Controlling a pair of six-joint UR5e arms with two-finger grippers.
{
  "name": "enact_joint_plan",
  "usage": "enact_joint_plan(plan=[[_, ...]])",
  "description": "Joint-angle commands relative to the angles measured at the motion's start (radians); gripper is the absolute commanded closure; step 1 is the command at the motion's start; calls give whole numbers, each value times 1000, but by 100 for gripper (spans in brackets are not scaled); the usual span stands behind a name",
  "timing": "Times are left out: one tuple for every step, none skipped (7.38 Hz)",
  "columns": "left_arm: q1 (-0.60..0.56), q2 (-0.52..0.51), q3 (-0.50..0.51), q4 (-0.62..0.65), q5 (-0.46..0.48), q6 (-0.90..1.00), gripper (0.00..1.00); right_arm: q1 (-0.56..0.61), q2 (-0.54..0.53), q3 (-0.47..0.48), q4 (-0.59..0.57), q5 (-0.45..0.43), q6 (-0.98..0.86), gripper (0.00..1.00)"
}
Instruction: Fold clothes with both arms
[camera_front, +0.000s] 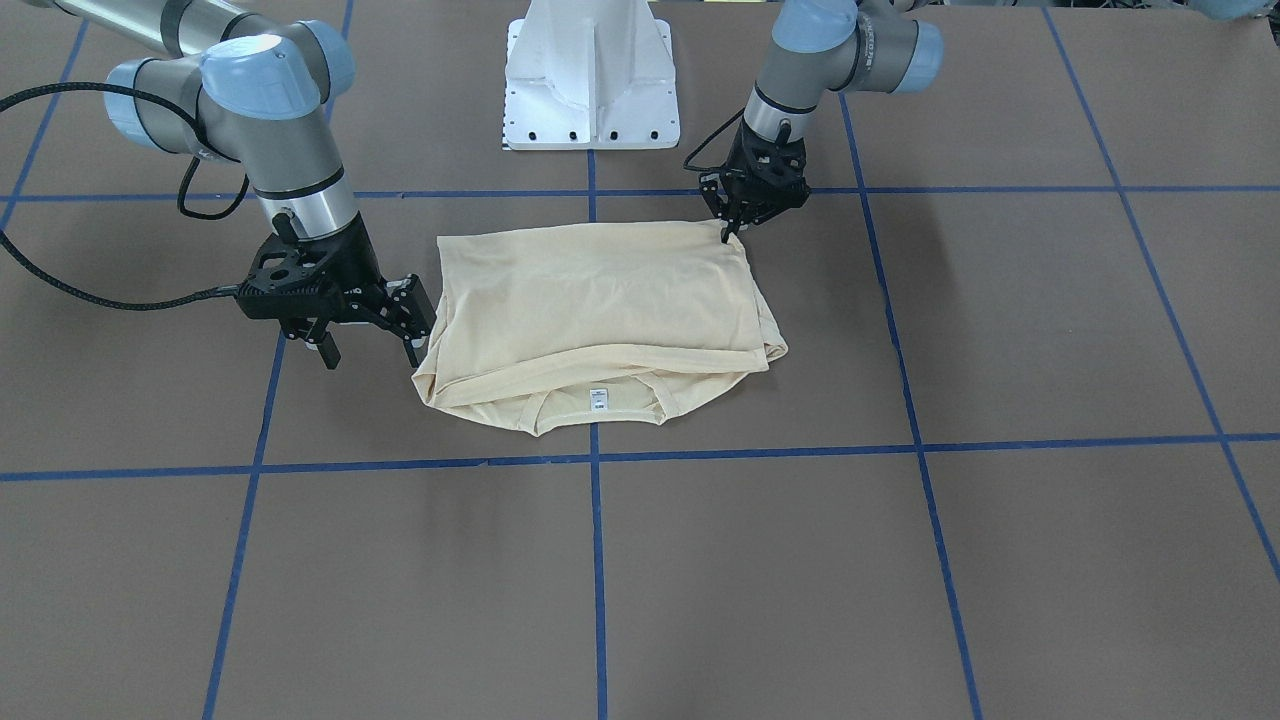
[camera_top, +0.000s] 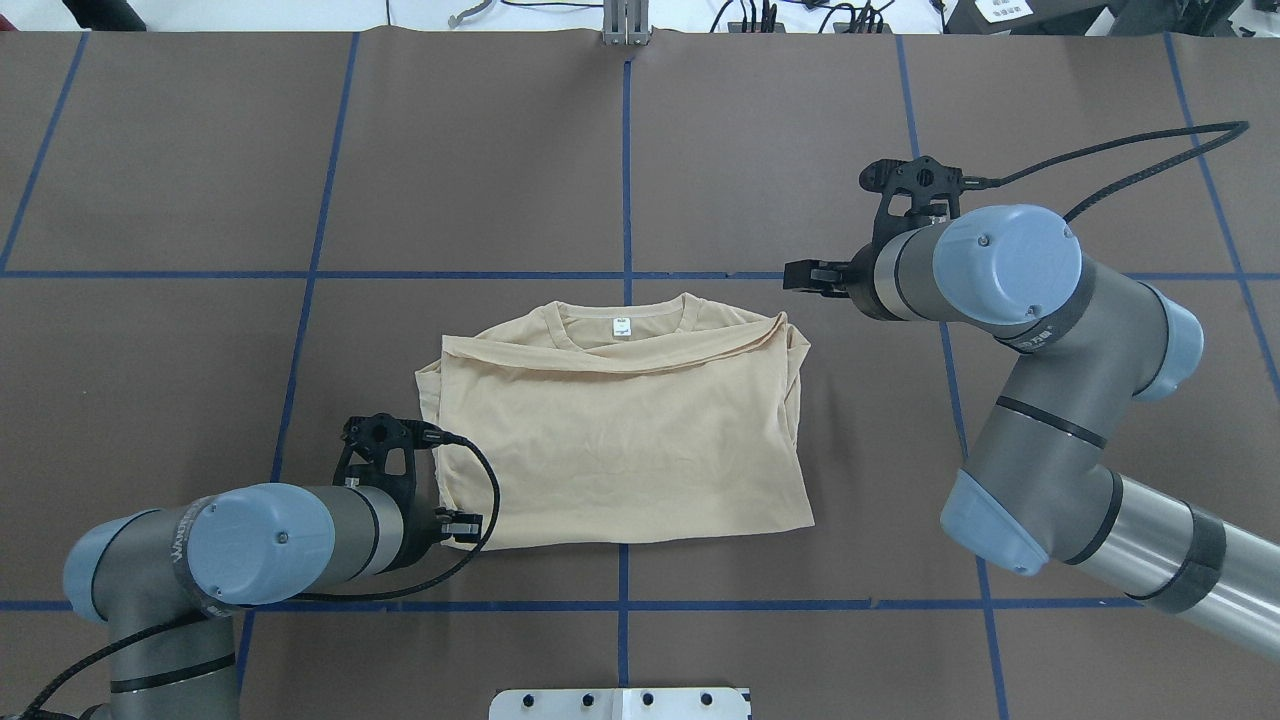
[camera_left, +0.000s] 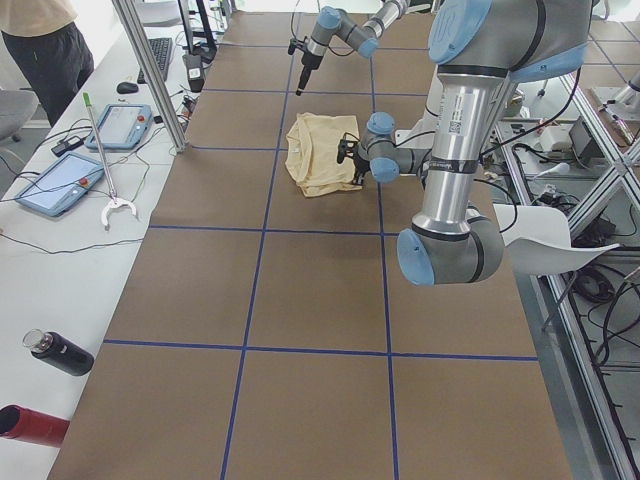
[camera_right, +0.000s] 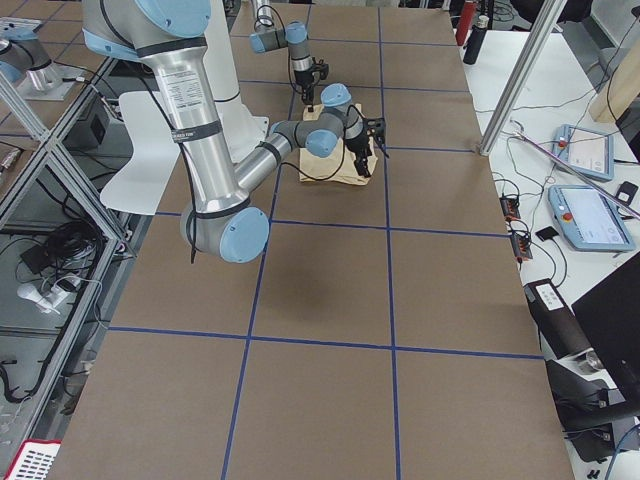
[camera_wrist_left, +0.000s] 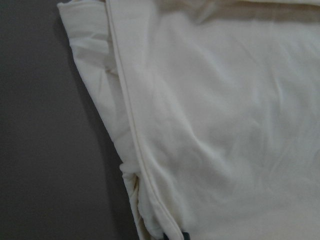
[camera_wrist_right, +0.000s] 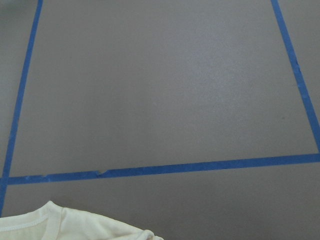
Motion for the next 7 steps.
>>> enact_joint_plan(plan=[[-154, -7, 29, 37, -1, 209, 100, -1, 2, -2, 0, -1, 1, 0], [-258, -41, 107, 33, -4, 317, 100, -3, 3, -2, 0, -1, 6, 0], [-361, -158, 252, 28, -4, 403, 100, -3, 5, -2, 0, -1, 12, 0], [-436, -311, 466, 19, -4, 446, 100, -4, 5, -2, 2, -2, 16, 0], [-495, -443, 672, -66, -4, 503, 100, -6, 6, -2, 0, -4, 19, 0], [-533, -513, 829, -194, -4, 566, 100, -7, 6, -2, 2, -4, 21, 0], [-556, -521, 853, -231, -9, 606, 100, -9, 8, -2, 2, -4, 21, 0]])
